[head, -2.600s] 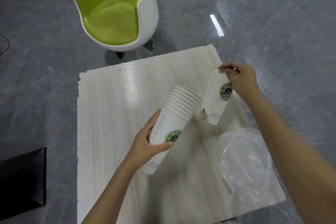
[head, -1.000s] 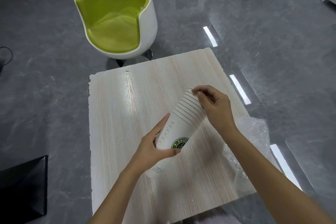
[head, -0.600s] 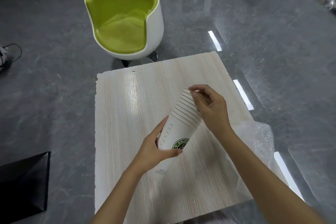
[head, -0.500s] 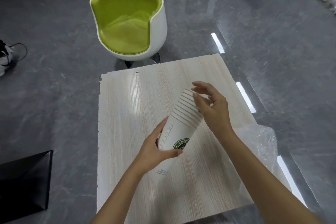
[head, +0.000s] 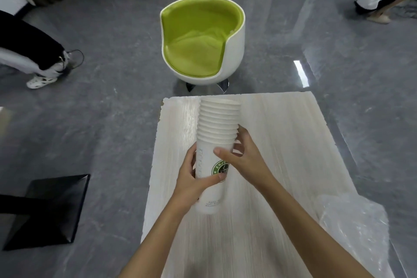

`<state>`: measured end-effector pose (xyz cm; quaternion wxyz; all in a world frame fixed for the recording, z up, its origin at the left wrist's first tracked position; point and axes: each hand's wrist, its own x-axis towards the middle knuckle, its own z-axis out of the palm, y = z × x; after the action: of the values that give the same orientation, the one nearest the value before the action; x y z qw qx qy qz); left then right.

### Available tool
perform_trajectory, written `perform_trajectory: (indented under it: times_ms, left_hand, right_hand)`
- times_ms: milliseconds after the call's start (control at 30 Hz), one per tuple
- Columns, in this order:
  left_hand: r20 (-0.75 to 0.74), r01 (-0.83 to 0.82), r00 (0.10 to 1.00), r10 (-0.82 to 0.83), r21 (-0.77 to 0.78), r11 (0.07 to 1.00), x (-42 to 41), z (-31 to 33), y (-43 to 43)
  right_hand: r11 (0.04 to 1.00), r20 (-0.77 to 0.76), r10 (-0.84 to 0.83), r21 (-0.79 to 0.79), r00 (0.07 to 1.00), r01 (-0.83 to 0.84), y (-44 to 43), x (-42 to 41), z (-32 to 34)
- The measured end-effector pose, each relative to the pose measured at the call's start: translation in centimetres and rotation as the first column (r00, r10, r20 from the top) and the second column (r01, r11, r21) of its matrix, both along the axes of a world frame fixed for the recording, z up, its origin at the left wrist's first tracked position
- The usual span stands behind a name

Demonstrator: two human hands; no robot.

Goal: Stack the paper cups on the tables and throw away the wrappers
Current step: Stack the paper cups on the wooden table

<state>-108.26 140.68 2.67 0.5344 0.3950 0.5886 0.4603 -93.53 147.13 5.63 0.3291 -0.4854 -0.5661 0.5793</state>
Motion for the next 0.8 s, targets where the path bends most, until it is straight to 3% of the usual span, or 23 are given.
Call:
perform_trajectory:
  times_ms: [167, 800]
  left_hand:
    - [0.025, -0.090, 0.996, 0.089, 0.021, 0.996, -2.3, 0.2, 1.5]
    - [0.046, -0.186, 0.982, 0.183, 0.061, 0.981, -9.0, -1.7, 11.6]
  right_hand:
    - [0.999, -0.070, 0.052, 0.019, 0.996, -0.051, 2.3, -2.9, 0.3]
    - [0.975, 0.003, 0.179, 0.129, 0.984, -0.178, 11.0, -9.3, -1.9]
